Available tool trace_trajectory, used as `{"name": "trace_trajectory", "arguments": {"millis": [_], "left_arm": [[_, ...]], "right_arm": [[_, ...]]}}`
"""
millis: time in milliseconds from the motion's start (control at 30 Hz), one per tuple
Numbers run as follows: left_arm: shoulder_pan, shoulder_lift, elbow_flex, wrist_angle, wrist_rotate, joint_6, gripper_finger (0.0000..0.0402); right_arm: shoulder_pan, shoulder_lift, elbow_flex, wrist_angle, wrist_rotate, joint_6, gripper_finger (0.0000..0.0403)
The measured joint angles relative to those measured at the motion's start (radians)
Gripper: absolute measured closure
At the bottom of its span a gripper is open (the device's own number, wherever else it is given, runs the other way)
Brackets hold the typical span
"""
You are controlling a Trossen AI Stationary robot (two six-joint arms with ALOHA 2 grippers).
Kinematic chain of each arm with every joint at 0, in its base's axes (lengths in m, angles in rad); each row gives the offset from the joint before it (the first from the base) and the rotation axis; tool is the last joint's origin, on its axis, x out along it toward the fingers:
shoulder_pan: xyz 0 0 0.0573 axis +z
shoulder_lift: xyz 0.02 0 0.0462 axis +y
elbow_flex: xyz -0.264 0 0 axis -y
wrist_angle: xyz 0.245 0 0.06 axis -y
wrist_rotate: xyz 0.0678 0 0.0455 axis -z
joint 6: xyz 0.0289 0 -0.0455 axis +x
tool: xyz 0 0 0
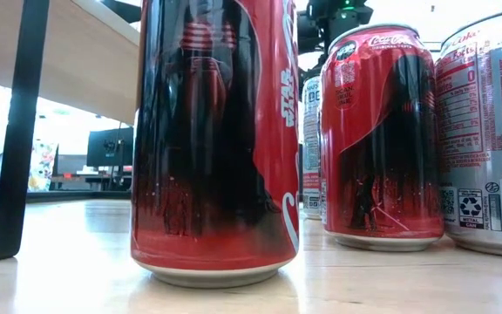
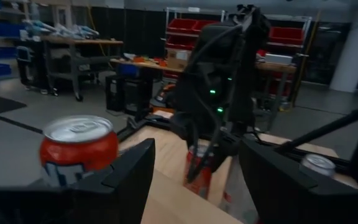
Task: Place canned beverage on shelf
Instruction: Put the orange soda can on the shelf
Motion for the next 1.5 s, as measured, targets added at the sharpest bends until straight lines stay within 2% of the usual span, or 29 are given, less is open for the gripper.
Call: {"name": "trace_trajectory", "arguments": {"millis": [167,467,633,867,1100,1333,1500], "left_arm": [[-0.035,0.0,0.0,-0.006,0.0,-0.014,0.0159],[-0.054,0.0,0.0,-0.011,-0.001,-0.028,0.0159],[-0.054,0.0,0.0,-0.023,-0.001,-0.028,0.0159],[-0.054,0.0,0.0,-0.023,-0.002,-0.028,0.0159],[-0.054,0.0,0.0,-0.024,-0.002,-0.028,0.0159],[-0.054,0.0,0.0,-0.023,-0.004,-0.028,0.0159],[-0.054,0.0,0.0,-0.023,-0.044,-0.028,0.0159]], "right_arm": [[0.002,0.001,-0.017,0.011,-0.032,-0.022,0.0024],[0.007,0.001,-0.017,0.017,-0.031,-0.073,0.0087],[0.007,-0.002,-0.004,0.002,-0.028,-0.103,0.0083],[0.011,-0.005,0.134,-0.113,0.046,-0.14,0.0079],[0.016,-0.006,0.308,-0.18,0.051,-0.161,0.0079],[0.038,-0.006,0.428,-0.222,0.054,-0.174,0.0079],[0.059,-0.006,0.495,-0.229,0.069,-0.189,0.0079]]}}
